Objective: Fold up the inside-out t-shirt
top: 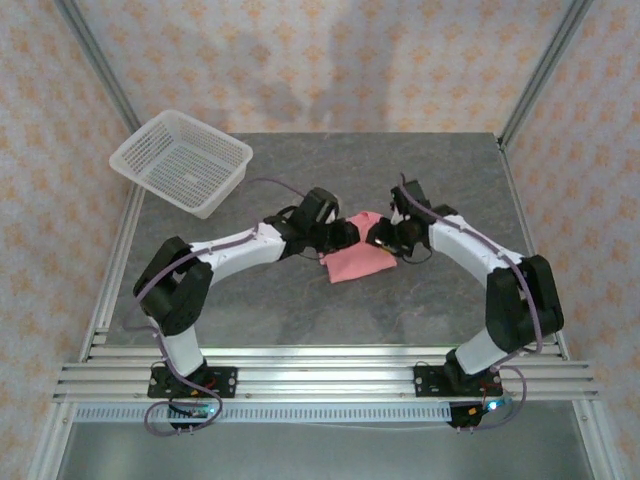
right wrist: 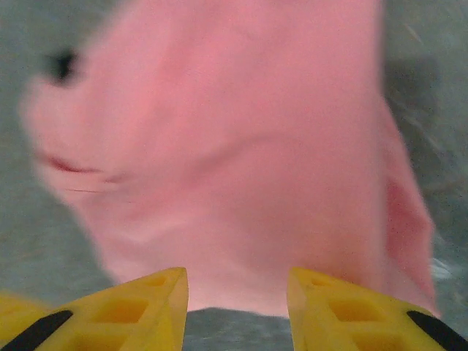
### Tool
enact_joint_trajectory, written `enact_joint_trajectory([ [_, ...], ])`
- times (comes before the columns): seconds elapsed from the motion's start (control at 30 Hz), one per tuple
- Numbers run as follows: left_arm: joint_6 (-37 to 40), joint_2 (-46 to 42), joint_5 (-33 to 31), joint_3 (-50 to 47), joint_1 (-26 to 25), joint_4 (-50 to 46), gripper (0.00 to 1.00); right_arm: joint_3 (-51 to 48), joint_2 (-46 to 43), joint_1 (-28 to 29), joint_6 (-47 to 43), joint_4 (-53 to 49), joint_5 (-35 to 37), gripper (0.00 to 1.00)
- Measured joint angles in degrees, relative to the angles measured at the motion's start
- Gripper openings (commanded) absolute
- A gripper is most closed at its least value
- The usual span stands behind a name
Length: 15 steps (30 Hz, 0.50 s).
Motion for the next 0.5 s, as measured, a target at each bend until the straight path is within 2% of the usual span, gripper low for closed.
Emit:
enact_joint_trajectory([
  [0.07, -1.66, 1.29, 0.13, -2.49, -0.48, 1.01, 0.25, -2.08, 2.64, -0.37, 0.11, 0.02, 0.68, 0.39],
  [0.13, -3.5, 2.8, 0.07, -5.18, -0.24, 1.81, 0.29, -2.21, 5.46, -0.55, -0.07, 0.09, 0.9, 0.39],
  [0.23, -5.27, 2.99, -1.25, -8.07, 0.15, 1.2, 0.37, -1.4, 5.05, -0.61, -0.35, -0.26, 1.29, 0.41],
  [0.4, -6.6, -2.93, -4.48, -8.35, 1.36, -1.55, 0.45, -0.81, -2.84, -0.61, -0.09, -2.89, 3.82, 0.49],
  [0.5, -8.61, -8.63, -5.55, -9.77, 3.67, -0.2, 0.57, -2.71, -11.93, -0.74, 3.32, -2.56, 6.29, 0.54],
])
